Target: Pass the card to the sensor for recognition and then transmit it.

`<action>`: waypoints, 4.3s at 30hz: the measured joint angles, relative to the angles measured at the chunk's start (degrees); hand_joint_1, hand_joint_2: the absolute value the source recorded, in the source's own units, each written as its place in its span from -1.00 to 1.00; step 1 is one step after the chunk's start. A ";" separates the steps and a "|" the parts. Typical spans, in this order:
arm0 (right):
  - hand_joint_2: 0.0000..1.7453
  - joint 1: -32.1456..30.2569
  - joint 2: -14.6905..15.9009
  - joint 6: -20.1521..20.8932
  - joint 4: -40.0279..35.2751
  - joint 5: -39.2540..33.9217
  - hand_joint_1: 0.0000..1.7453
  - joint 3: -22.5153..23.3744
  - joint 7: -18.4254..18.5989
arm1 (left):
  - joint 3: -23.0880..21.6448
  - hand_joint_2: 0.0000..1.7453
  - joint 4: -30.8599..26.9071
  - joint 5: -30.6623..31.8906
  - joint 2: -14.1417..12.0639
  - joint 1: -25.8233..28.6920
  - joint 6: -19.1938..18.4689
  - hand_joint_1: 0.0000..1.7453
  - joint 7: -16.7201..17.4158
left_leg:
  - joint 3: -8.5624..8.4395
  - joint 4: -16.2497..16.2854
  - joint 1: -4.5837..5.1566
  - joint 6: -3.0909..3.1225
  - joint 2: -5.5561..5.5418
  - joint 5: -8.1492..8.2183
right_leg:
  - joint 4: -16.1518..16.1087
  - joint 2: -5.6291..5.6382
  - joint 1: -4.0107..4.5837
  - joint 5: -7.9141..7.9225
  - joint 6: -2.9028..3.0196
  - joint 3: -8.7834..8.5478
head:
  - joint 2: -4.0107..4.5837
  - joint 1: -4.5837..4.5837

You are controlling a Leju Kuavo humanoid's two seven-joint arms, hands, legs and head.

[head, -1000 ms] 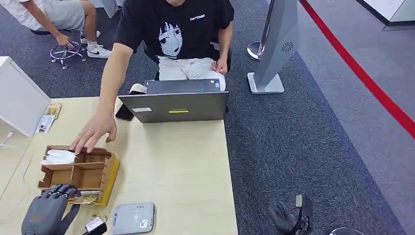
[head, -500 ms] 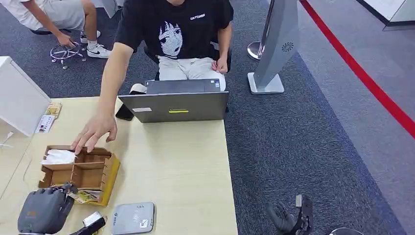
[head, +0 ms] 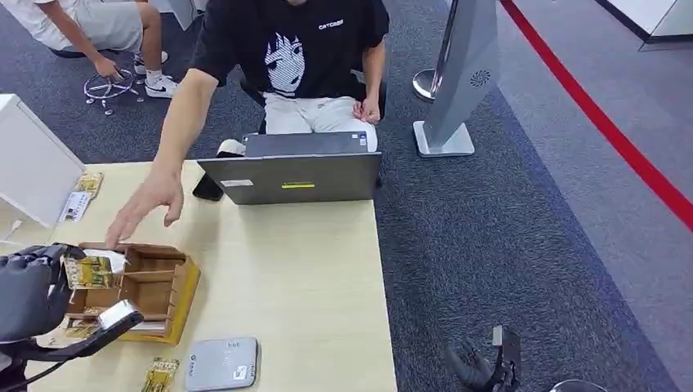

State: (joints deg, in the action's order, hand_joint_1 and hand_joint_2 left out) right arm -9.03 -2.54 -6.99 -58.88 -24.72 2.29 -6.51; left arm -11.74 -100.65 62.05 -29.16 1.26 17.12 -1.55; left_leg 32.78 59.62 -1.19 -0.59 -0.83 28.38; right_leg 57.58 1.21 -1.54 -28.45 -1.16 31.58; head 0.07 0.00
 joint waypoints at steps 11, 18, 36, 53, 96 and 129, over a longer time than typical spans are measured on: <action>1.00 0.98 0.00 0.74 2.17 0.42 -1.00 -0.61 -0.96 | 1.86 1.00 7.94 -6.19 -3.56 -15.59 -9.60 1.00 1.77 | 0.01 -0.01 -0.03 -0.03 0.02 -0.13 | 0.05 0.01 0.05 0.12 0.17 0.00 | 0.00 0.02; 1.00 1.13 0.00 0.81 3.02 1.09 -1.00 -0.68 -0.92 | 2.78 1.00 13.12 -8.61 -3.96 -16.96 -9.29 1.00 2.14 | 0.02 -0.01 -0.03 -0.03 0.11 -0.13 | 0.05 0.12 0.05 0.12 0.17 0.05 | 0.00 0.00; 1.00 0.89 0.02 0.79 3.15 1.29 -1.00 -0.66 -0.70 | 6.57 1.00 11.42 -10.67 -2.74 -11.28 -0.87 -1.00 -1.02 | 0.02 -0.02 -0.02 -0.03 0.17 -0.12 | 0.05 0.17 0.04 0.12 0.17 0.05 | 0.02 0.00; 1.00 -1.56 0.02 -2.64 0.72 -4.08 -1.00 -1.53 -1.55 | 30.10 1.00 -24.34 -43.82 30.38 19.92 18.07 -1.00 -32.18 | 0.00 -0.03 0.05 0.11 0.25 0.19 | -0.08 0.22 -0.04 -0.07 -0.07 -0.03 | 0.00 0.00; 1.00 -2.42 1.11 -2.27 -3.04 -5.86 0.14 -4.11 -0.83 | 41.42 1.00 21.71 -49.62 50.75 29.07 -9.21 1.00 31.43 | -0.05 -0.04 0.02 0.11 0.06 0.20 | -0.08 0.01 0.00 -0.10 -0.08 -0.16 | 0.00 0.07; 1.00 -1.78 1.70 2.91 14.72 9.85 -1.00 -3.56 2.99 | 30.04 1.00 50.11 -53.13 40.96 17.66 -18.39 -1.00 16.88 | -0.08 -0.04 0.02 0.10 0.04 0.19 | -0.08 0.00 0.00 -0.11 -0.07 -0.14 | 0.00 0.07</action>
State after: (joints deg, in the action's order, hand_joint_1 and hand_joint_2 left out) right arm -10.81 -0.83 -4.09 -44.16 -14.87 -1.27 -3.52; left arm 18.30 -50.54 8.92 11.81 18.92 -1.27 15.33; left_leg 32.70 59.59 -1.18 -0.49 -0.79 28.57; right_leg 57.50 1.21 -1.54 -28.56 -1.24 31.44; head 0.07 0.07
